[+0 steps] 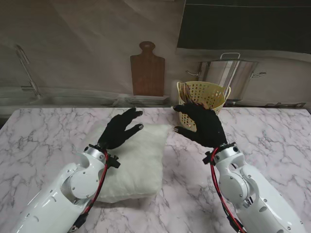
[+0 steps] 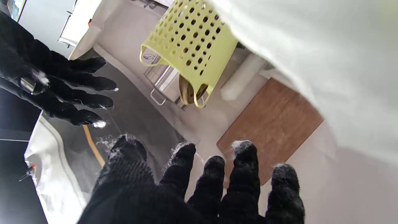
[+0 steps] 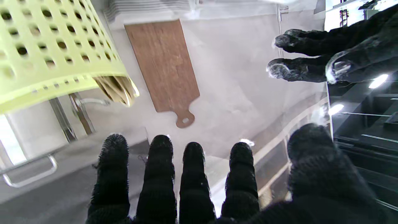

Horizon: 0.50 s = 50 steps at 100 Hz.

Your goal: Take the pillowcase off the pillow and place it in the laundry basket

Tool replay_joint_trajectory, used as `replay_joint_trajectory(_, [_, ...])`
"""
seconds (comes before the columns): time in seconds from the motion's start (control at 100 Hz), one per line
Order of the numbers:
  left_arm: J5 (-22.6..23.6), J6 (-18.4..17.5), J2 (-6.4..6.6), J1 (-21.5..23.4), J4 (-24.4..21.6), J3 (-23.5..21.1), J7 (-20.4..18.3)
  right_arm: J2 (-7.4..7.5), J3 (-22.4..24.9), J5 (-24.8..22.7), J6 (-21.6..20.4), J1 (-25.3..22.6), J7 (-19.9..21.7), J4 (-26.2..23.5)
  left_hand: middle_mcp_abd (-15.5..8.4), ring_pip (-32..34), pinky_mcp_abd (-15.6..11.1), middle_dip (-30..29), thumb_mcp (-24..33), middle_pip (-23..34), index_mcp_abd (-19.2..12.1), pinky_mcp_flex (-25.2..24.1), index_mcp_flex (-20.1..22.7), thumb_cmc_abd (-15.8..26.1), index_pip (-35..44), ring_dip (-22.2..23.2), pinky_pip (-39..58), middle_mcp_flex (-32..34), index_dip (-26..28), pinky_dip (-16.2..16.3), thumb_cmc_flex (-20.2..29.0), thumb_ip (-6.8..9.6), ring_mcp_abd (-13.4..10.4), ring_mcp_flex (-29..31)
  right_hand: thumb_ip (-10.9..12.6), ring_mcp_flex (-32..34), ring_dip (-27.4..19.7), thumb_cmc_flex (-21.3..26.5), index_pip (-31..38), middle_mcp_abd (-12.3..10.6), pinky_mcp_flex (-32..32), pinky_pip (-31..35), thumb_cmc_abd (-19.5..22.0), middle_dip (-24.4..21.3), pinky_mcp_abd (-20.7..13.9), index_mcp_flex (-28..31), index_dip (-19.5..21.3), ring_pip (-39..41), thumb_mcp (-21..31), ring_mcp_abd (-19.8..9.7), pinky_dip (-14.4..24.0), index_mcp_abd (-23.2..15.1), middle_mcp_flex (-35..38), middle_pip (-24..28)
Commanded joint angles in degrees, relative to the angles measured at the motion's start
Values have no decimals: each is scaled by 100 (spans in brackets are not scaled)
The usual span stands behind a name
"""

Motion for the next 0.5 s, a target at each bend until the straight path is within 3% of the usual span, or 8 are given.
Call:
replay_joint_trajectory(0.0, [-135,86,-97,-17,170,80,-126,-54,-68,-22,82,-129,28,201,-91,26,73,84,63,37,2,-47,-1,194,21,65,2059,111,100,60,157,75,68,63,119,56,75,-147,-132,34,-42,-126,259,-30,49,-86,93,-177,-147,74,-15,184,15,-138])
replay_joint_trajectory(0.15, [-385,249,-147,-112,498,209,-128,-94,-186,236,272,-199,1,473,-98,109,11,143,59,117,21,2,-254,218,-175,138,2175,229,55,149,167,78,38,147,125,32,78,-108,-146,37,-28,-133,301,-15,0,-140,114,-185,-218,58,-17,238,-42,-108])
replay_joint_trajectory(0.34, [-674,481,-169,-160,758,229,-272,-114,-237,428,471,-232,0,885,-85,647,7,724,51,535,59,21,-194,219,-187,935,2834,580,51,627,220,82,76,326,137,30,81,-47,-125,26,-17,-134,316,4,-16,-152,145,-183,-278,48,-6,284,-64,-57])
replay_joint_trajectory(0.49, [-680,462,-122,-57,699,119,-432,-144,-167,604,448,-208,-7,931,-69,409,20,656,50,379,49,-69,-253,229,-209,876,2785,404,43,613,192,80,89,197,144,22,85,24,-102,-20,-43,-159,324,9,-27,-127,164,-182,-320,11,2,300,-65,-35])
